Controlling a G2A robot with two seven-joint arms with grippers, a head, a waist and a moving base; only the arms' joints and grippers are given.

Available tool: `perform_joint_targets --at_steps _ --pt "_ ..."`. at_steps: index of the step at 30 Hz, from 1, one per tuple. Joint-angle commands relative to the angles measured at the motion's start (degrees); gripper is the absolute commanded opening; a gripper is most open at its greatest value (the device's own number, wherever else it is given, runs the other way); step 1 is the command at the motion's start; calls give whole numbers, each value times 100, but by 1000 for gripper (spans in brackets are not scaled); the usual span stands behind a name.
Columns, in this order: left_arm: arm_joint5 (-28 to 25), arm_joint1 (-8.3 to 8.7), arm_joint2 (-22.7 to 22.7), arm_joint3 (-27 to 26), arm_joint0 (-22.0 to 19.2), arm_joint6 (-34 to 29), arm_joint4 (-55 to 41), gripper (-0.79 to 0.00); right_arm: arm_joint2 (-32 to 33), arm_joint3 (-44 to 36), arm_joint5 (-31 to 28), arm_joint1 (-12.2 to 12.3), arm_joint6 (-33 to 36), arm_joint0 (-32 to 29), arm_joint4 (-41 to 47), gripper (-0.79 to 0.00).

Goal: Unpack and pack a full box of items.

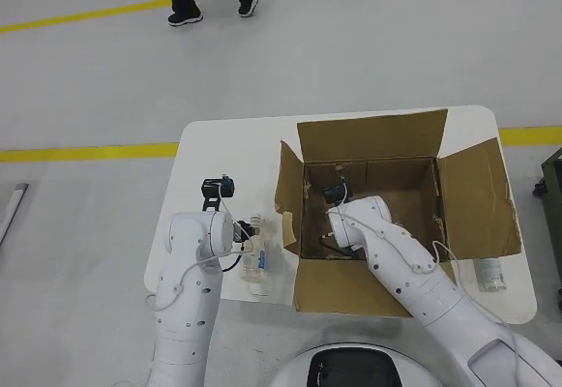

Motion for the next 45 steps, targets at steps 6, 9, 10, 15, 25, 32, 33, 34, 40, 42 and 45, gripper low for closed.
perform_joint_targets --at_steps 6,9,10,15,25,32,33,34,40,42,45 --pt "0 0 0 0 0 0 0 0 90 28 -2 -61 2 -49 -162 -514" --pt "0 0 0 0 0 0 0 0 109 24 -6 -84 6 -63 -222 -585" --pt "0 0 0 0 0 0 0 0 116 22 -8 -91 8 -69 -239 -610" --pt "0 0 0 0 0 0 0 0 150 6 -29 -119 28 -92 -299 -785" --pt "0 0 0 0 0 0 0 0 216 -315 -501 -135 11 -147 -303 -785" --pt "0 0 0 0 0 0 0 0 321 -795 -1241 -83 25 -254 -397 -785" --pt "0 0 0 0 0 0 0 0 349 -832 -1307 -70 15 -267 -467 -785" --pt "0 0 0 0 0 0 0 0 390 -864 -1345 -59 17 -289 -497 -785" --pt "0 0 0 0 0 0 0 0 683 -1265 -1597 6 -54 -481 -511 -785" --pt "0 0 0 0 0 0 0 0 828 -1542 -1674 34 -84 -592 -447 -785" --pt "0 0 0 0 0 0 0 0 1120 -2099 -1799 82 -133 -812 -237 -785"
